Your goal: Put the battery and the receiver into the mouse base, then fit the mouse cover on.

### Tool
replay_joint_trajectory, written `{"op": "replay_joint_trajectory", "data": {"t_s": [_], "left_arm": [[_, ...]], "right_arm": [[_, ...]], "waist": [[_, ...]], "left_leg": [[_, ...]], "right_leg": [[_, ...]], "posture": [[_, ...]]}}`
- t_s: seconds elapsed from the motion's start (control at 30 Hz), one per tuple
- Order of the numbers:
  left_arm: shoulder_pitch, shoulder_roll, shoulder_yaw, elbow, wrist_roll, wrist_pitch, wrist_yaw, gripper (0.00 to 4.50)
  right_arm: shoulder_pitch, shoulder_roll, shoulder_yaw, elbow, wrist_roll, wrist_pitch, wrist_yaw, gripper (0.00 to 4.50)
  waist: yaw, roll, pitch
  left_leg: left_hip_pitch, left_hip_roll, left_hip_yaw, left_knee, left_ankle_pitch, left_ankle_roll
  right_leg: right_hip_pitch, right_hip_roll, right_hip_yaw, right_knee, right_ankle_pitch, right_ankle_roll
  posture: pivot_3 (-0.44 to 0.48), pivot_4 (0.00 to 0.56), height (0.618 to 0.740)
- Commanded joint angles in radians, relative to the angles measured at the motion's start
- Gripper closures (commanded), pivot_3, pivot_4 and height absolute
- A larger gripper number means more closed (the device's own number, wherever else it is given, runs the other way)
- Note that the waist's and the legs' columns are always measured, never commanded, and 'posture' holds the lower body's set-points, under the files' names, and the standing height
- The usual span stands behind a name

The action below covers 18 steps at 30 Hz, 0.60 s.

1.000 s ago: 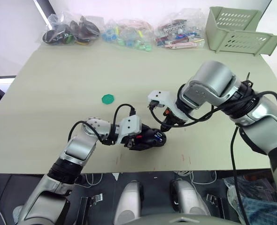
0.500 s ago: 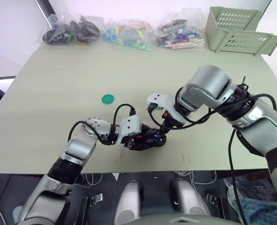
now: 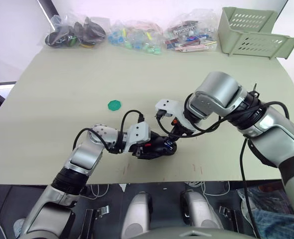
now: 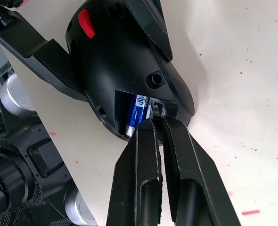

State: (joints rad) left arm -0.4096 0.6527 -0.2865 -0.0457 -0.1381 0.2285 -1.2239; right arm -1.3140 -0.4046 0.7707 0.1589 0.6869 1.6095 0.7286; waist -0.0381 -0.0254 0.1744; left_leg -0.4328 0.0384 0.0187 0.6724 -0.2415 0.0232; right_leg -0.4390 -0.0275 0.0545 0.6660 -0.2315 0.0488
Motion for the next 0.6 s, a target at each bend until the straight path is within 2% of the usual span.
{"op": "replay_joint_trajectory", "data": {"t_s": [0.03, 0.27, 0.6], "left_arm": [[-0.014, -0.004, -0.002, -0.007, 0.001, -0.009, 0.003, 1.26], [-0.013, -0.003, -0.001, -0.008, 0.002, -0.008, 0.003, 1.26], [-0.023, -0.010, -0.003, 0.016, 0.009, -0.023, 0.001, 1.26]], "right_arm": [[0.004, 0.008, -0.021, -0.013, -0.017, 0.005, 0.003, 4.50], [0.005, 0.010, -0.010, -0.022, -0.025, 0.005, 0.000, 4.50], [-0.011, 0.009, 0.007, 0.027, 0.079, 0.005, -0.062, 4.50]], "waist": [[0.000, 0.000, 0.000], [0.000, 0.000, 0.000], [-0.001, 0.000, -0.001]], "left_leg": [[0.000, 0.000, 0.000, 0.000, 0.000, 0.000], [0.000, 0.000, 0.000, 0.000, 0.000, 0.000], [0.001, 0.000, 0.000, 0.000, 0.000, 0.000]], "right_leg": [[0.000, 0.000, 0.000, 0.000, 0.000, 0.000], [0.000, 0.000, 0.000, 0.000, 0.000, 0.000], [0.000, 0.000, 0.000, 0.002, 0.000, 0.000]], "posture": [[0.000, 0.150, 0.740], [0.000, 0.150, 0.740], [0.000, 0.150, 0.740]]}}
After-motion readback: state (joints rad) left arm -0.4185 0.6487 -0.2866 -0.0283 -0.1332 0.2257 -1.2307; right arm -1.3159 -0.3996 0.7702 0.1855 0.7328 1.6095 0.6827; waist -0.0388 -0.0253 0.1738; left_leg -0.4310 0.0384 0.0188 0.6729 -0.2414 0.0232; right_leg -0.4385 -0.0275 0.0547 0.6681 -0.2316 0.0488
